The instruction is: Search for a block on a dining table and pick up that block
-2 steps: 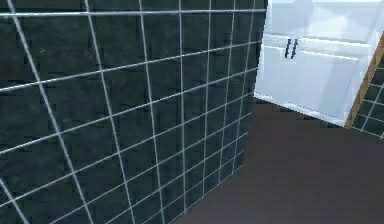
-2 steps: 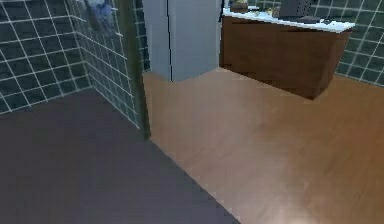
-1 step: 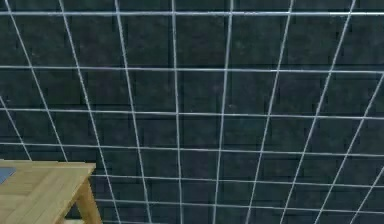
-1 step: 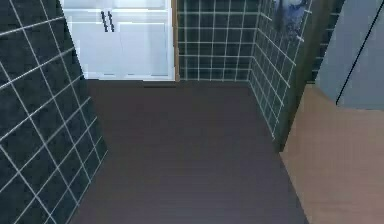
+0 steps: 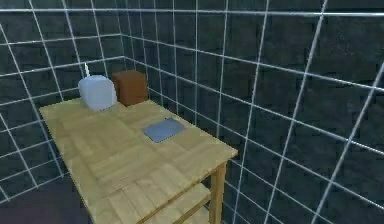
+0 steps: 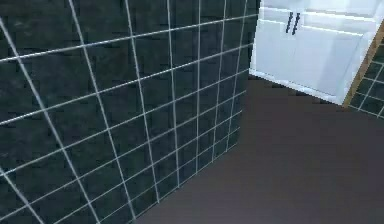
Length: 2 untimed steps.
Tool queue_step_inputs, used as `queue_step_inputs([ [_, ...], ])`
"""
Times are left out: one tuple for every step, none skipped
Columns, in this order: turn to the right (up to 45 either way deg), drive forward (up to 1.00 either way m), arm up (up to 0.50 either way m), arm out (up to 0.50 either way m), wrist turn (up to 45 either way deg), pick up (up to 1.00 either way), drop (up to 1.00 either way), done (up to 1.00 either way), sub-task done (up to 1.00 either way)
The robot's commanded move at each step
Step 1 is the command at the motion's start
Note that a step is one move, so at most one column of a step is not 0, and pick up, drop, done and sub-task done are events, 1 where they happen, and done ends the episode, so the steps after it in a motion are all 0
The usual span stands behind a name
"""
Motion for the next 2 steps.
queue_step_inputs([
  [-45.0,0.00,0.00,0.00,0.0,0.00,0.00,0.00,0.00],
  [-21.0,0.00,0.00,0.00,0.0,0.00,0.00,0.00,0.00],
])
